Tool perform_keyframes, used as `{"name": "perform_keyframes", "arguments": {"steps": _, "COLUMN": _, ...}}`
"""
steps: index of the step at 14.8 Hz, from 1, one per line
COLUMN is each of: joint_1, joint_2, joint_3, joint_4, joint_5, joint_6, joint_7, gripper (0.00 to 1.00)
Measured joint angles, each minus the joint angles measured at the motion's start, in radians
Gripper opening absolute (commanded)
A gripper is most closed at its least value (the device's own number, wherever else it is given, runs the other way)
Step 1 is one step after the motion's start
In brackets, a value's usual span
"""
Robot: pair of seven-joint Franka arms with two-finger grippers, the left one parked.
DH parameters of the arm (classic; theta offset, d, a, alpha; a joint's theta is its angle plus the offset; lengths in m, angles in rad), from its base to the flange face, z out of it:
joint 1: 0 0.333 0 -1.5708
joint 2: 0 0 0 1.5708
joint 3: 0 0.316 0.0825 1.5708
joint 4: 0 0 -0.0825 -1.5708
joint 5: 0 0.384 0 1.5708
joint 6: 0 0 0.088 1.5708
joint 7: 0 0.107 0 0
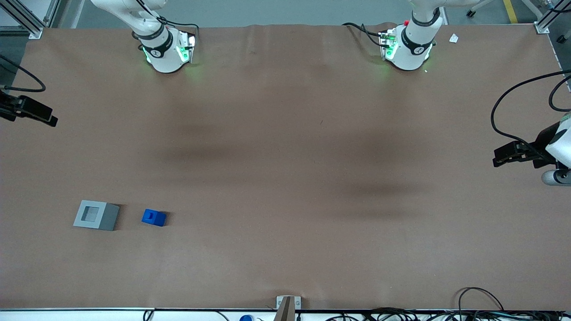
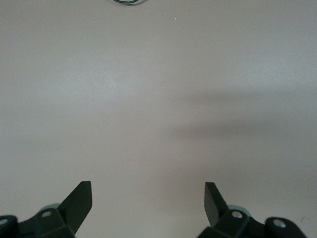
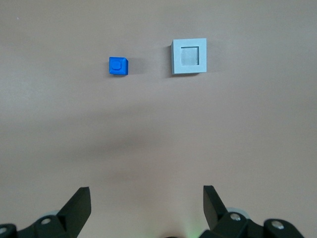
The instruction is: Insert blue part into gray base with right arm
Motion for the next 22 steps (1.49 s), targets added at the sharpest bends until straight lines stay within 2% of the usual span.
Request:
{"name": "perform_keyframes", "arguments": {"steps": 15, "joint_1": 0.001, "joint_2": 0.013, "joint_3": 0.001, "joint_4": -0.014, "joint_5": 0.0, "joint_6": 0.009, "joint_7": -0.001, "gripper": 1.0}}
{"name": "perform_keyframes", "arguments": {"steps": 22, "joint_1": 0.021, "joint_2": 0.092, "joint_3": 0.008, "joint_4": -0.105, "joint_5": 0.003, "joint_6": 0.195, "joint_7": -0.001, "gripper": 1.0}}
